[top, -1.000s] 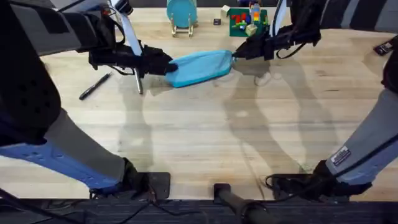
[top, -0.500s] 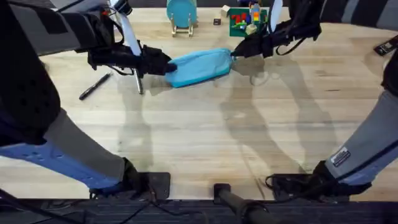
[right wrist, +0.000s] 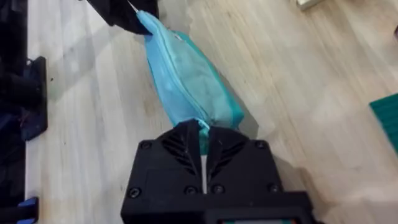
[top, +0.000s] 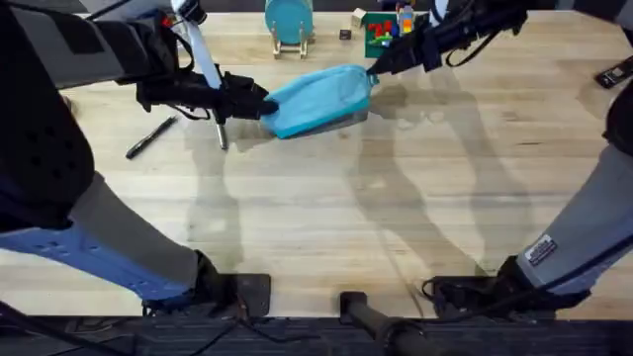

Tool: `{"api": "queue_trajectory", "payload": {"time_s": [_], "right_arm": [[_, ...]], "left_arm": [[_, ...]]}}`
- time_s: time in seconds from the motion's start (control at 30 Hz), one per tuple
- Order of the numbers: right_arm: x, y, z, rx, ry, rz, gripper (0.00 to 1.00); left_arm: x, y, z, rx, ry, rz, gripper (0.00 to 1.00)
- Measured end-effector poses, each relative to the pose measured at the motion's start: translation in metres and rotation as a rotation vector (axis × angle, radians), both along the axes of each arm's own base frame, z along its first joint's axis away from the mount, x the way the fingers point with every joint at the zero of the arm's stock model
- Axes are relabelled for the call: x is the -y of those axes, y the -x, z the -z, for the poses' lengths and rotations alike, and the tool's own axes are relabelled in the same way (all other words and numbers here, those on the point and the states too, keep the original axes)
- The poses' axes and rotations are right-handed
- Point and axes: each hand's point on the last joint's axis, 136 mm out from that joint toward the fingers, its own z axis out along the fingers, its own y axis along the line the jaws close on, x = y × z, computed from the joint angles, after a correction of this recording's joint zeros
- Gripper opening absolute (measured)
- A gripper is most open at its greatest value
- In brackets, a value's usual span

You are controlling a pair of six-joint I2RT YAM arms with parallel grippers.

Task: Unzip the bag, pick up the pens from the table one at a time and place them inside, then zip the bag closed.

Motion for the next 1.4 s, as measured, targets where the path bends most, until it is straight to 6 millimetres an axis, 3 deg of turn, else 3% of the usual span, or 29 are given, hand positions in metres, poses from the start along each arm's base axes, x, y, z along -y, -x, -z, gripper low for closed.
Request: {"api": "queue_trajectory", "payload": {"time_s": [0.17,0.73,1.03,1.4], "right_arm": [[0.0,-0.003,0.006,0.024,0.081,-0.002,0.032],[-0.002,0.014,0.042,0.013,0.392,-0.045,0.031],[-0.006,0.011,0.038,0.043,0.428,-0.054,0.032],[-0.02,-0.007,0.004,0.128,0.356,-0.05,0.032]], "left_arm": [[0.001,0.0,0.0,-0.001,-0.001,0.002,0.044],[0.004,0.001,0.0,0.0,0.002,0.01,0.043],[0.003,0.001,0.0,0.0,0.002,0.009,0.043],[-0.003,-0.001,0.001,-0.002,-0.006,-0.009,0.043]]}}
